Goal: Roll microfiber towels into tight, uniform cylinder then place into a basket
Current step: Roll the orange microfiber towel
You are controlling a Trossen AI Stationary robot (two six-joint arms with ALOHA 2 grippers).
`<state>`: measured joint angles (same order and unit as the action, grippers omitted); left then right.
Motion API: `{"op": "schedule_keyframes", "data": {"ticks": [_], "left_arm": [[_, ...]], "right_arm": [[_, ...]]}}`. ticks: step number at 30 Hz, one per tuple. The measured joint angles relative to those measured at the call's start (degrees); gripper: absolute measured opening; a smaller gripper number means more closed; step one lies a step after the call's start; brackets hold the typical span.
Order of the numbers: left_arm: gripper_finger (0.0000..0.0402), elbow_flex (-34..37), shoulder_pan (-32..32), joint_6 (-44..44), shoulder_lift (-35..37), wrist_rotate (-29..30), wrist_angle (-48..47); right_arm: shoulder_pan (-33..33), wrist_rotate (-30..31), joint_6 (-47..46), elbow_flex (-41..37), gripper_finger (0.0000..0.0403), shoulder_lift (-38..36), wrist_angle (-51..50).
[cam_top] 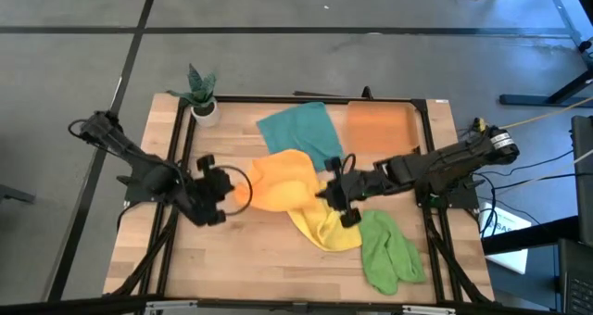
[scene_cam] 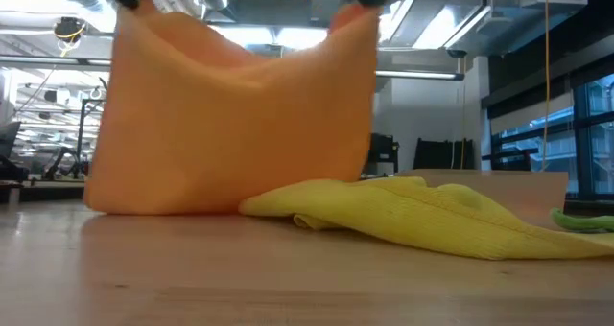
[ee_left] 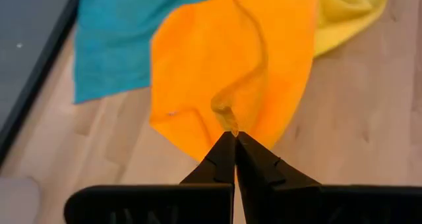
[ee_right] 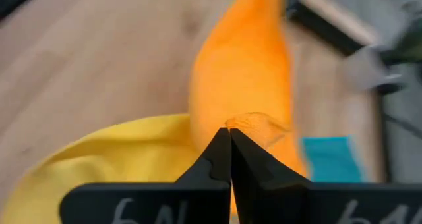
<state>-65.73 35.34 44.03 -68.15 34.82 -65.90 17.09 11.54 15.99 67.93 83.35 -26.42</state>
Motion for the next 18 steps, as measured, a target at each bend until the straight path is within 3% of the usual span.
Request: {"op": "schedule_keyframes", "data": {"ticks": [5, 18], "left_arm": [[0.0000, 1.18, 4.86, 5.96, -4.74, -0.16, 3.16], [0.0000, 1.39, 11.64, 16.99, -19.43, -6.07, 17.04]], "right_arm": [[2.68, -0.94, -6.76, -6.23, 0.0000, 0.02, 1.17], [9.30, -2.60, -20.19, -21.53, 0.0000, 0.01, 16.92]]}}
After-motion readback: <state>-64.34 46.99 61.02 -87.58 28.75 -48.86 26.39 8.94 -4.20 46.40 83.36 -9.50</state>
